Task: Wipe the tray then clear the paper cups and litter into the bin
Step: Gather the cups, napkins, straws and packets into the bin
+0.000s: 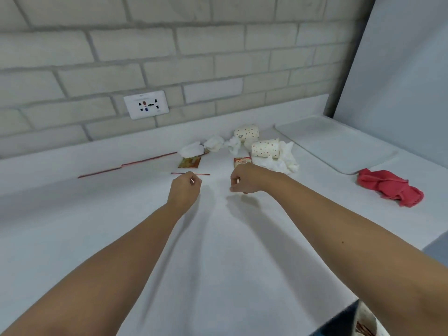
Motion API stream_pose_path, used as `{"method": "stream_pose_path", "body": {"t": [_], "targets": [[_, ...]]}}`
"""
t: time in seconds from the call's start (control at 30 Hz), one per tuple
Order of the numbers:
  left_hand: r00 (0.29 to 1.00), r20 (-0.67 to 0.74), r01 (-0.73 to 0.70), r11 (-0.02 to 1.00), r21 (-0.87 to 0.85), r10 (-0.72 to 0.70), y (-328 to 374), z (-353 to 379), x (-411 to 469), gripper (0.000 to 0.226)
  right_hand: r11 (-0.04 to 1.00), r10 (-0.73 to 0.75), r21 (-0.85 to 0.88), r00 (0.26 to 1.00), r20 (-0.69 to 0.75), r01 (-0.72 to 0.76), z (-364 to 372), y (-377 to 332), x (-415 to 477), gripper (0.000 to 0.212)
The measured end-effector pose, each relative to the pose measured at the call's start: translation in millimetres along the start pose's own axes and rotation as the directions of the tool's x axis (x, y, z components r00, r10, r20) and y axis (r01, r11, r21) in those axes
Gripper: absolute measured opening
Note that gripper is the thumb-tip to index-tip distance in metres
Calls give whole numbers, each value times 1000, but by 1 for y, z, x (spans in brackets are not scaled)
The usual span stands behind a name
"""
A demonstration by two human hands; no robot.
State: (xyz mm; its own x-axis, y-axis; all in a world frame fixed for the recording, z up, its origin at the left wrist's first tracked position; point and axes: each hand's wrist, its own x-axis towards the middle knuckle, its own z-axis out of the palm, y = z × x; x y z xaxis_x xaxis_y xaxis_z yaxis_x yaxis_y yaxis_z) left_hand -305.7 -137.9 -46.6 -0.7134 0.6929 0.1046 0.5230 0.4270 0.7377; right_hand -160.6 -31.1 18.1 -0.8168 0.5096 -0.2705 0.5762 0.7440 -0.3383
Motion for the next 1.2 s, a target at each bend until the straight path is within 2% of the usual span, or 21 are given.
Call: {"method": "stream_pose_path", "body": {"t": [0.23, 0.43, 0.5, 0.57, 0.73, 0.9, 1.03, 1.2], "targets": [[994, -82, 86, 992, 98, -78, -68, -61, 44, 22, 991, -95, -96, 995, -14, 94, 16, -59, 67, 18], [979, -148, 160, 977, 143, -138, -114, -101, 74, 29, 979, -179, -109, 983, -39, 174, 30, -97, 126, 16], [978, -161, 166, 966, 199, -135, -130, -114, 84, 32, 974, -202, -115, 977, -71, 193, 35, -110, 146, 22], [980, -147, 174, 942, 287, -136, -148, -127, 91, 37, 967, -231, -130, 970, -81, 220, 39, -120, 162, 17], [959, -211, 261, 889, 377, -192, -184, -156, 105, 45, 957, -251, -177, 962, -106, 230, 48, -140, 203, 32], [970, -166, 231, 885, 403, -177, -208, -171, 125, 48, 959, -260, -163, 949, -178, 232, 51, -149, 241, 39], [976, -115, 219, 860, 461, -187, -214, -173, 138, 48, 953, -240, -222, 959, -151, 203, 55, -149, 270, 39], [989, -83, 150, 879, 453, -125, -215, -171, 149, 25, 953, -239, -217, 965, -111, 211, 60, -151, 289, 41]]}}
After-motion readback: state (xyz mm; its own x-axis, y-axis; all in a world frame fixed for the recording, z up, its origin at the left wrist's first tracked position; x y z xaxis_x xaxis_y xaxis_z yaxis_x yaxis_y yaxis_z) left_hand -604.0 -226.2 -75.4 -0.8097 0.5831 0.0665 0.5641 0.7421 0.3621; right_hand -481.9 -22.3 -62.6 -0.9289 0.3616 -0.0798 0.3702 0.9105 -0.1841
